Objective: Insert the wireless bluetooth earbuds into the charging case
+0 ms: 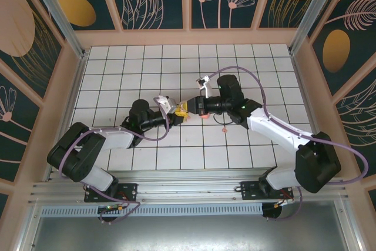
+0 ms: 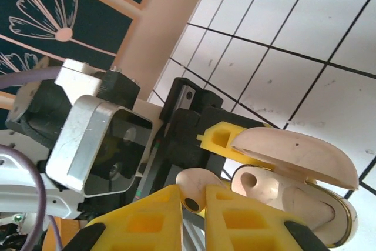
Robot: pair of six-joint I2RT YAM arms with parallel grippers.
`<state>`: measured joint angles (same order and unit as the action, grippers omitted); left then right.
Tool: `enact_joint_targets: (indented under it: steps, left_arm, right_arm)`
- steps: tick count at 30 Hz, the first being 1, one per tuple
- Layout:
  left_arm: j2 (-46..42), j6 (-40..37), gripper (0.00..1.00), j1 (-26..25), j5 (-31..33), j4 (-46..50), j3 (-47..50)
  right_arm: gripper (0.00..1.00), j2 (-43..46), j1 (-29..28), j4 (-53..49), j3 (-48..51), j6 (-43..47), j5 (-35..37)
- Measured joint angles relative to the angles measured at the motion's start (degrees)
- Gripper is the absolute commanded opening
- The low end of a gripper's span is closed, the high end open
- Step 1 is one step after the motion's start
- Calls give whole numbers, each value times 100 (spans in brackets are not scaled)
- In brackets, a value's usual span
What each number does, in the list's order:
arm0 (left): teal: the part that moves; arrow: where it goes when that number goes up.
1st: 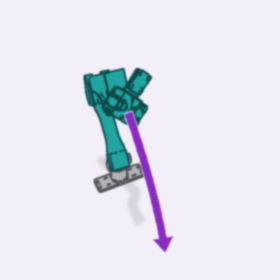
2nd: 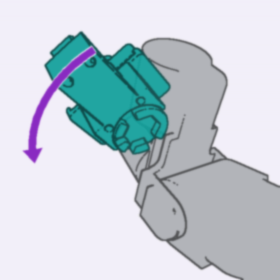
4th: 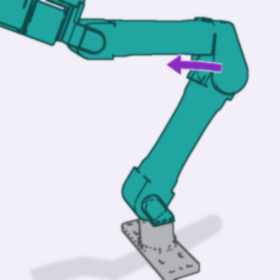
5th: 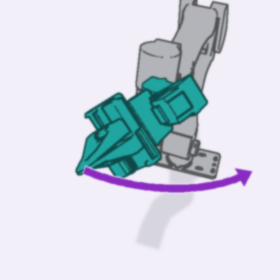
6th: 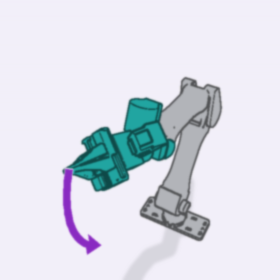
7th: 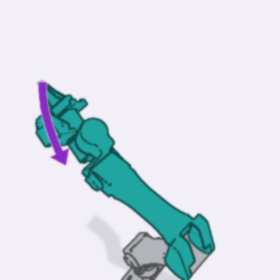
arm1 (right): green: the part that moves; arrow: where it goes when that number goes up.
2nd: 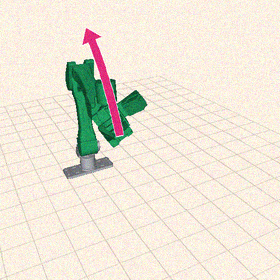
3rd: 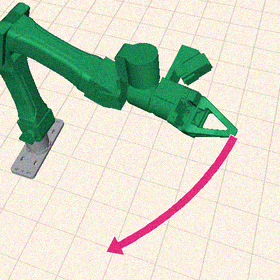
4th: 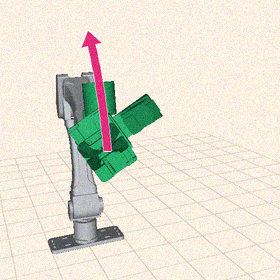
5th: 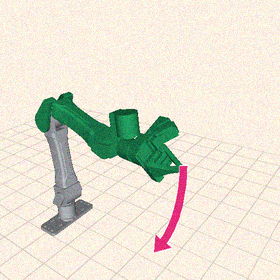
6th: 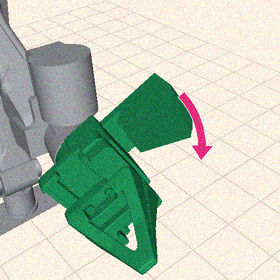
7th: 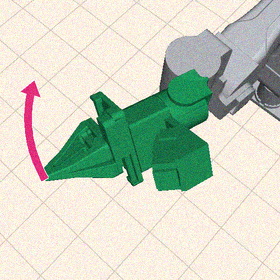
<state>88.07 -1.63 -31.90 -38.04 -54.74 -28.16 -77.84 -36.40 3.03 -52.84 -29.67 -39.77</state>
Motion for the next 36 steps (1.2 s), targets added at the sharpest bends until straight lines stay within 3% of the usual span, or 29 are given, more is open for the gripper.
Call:
enact_joint_targets:
  steps: [7, 18, 27, 36]
  left_arm:
    - [-2, 20, 17, -4, 308, 4, 11]
    - [-13, 13, 17, -39, 581, 319, 87]
    - [-2, 13, 17, -153, 802, 566, 83]
    - [74, 11, 17, -188, 859, 625, 31]
  right_arm:
    - [16, 459, 542, -125, 317, -94, -79]
    - [16, 625, 1738, -1582, 1073, 295, 535]
    - [16, -57, 2332, -2153, 1165, 588, 1600]
    - [17, -815, 2378, -2361, 1119, 688, 2221]
